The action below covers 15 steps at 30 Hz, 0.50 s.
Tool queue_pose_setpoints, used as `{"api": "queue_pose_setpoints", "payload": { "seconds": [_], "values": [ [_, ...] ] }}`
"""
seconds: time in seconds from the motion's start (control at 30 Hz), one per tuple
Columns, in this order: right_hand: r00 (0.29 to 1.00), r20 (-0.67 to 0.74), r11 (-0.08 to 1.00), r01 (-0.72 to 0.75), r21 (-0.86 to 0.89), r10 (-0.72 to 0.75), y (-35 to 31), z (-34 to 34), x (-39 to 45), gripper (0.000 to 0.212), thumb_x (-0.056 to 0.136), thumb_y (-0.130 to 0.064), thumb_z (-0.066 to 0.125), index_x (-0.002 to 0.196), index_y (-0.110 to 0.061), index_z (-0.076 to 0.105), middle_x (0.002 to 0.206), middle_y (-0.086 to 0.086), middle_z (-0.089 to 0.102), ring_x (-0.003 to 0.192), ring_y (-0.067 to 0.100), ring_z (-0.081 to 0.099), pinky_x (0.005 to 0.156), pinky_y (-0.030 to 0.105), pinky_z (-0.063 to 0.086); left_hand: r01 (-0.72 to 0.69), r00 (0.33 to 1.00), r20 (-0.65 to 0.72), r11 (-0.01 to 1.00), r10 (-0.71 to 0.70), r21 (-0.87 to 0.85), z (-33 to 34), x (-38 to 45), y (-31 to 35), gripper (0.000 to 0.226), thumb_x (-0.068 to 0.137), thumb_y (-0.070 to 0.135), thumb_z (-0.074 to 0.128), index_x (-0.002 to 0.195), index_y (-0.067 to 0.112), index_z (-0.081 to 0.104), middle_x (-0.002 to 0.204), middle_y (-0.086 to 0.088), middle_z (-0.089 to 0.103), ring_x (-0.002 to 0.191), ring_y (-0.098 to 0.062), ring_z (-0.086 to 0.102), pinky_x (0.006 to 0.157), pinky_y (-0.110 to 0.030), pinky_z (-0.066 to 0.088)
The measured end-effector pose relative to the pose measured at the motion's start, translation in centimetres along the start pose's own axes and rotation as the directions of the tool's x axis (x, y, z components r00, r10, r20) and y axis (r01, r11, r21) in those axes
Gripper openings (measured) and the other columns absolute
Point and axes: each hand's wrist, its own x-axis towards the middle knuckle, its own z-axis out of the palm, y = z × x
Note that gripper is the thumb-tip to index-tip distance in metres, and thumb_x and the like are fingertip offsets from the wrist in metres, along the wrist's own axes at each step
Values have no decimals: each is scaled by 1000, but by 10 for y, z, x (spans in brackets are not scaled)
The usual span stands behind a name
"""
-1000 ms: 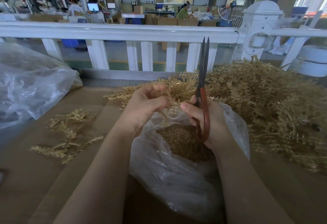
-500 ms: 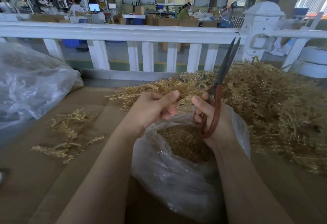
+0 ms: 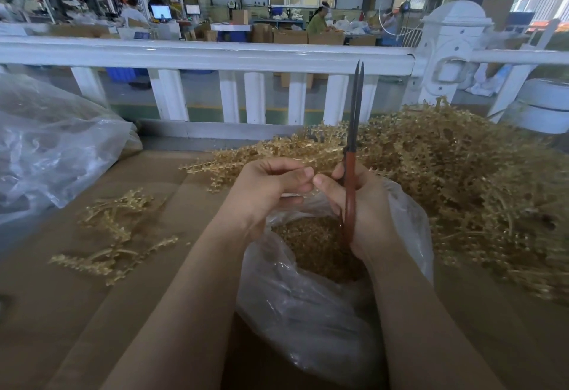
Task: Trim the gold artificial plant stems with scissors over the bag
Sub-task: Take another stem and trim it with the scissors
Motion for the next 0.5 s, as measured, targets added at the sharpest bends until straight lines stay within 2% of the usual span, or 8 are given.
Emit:
{"api": "queue_pose_setpoints", "payload": {
  "seconds": [0.07,0.13,0.23,0.33,0.43,0.5],
  "values": [
    [1000,-9,1000,3,-10,-3,2,0,0,25,84,-3,76,83,-17,55,72,1,66,56,1,60,55,12,45,-10,1000,13,1000,10,-11,0,-1,1,11,68,24,80,77,19,76,86,-5,76,85,-16,74,70,-24,58],
    [999,-23,998,39,-57,-41,4,0,0,24,83,-7,78,81,-18,57,77,6,65,58,2,61,57,14,47,-24,1000,-5,1000,24,-5,-2,0,0,10,71,22,79,79,18,76,87,-5,77,86,-16,74,71,-24,57],
    [994,-64,980,80,-181,-93,5,4,0,29,75,-32,85,81,-23,58,72,-12,64,66,2,61,64,18,50,-47,996,-76,995,40,-88,-6,2,0,7,81,17,75,87,14,73,88,-6,77,82,-17,75,68,-23,57],
    [993,-81,932,48,-358,-83,4,7,-2,42,68,-59,81,88,-30,58,72,-27,62,71,-8,59,70,16,45,-100,988,-134,976,74,-195,-12,3,4,9,76,24,75,82,18,75,82,-2,76,76,-13,73,68,-21,56],
    [995,-33,838,62,-542,-95,3,7,-6,53,68,-77,71,92,-33,55,80,-27,62,76,-6,59,71,22,43,-135,983,-157,957,96,-257,-18,3,7,8,70,26,75,76,21,76,78,0,75,74,-10,72,66,-19,55],
    [994,-3,731,76,-678,-105,3,7,-8,54,66,-79,65,93,-33,53,81,-18,62,76,-3,59,66,18,42,-148,982,-157,949,107,-277,-19,3,7,8,70,25,75,75,21,77,77,0,75,73,-11,72,66,-20,56]
  ]
}}
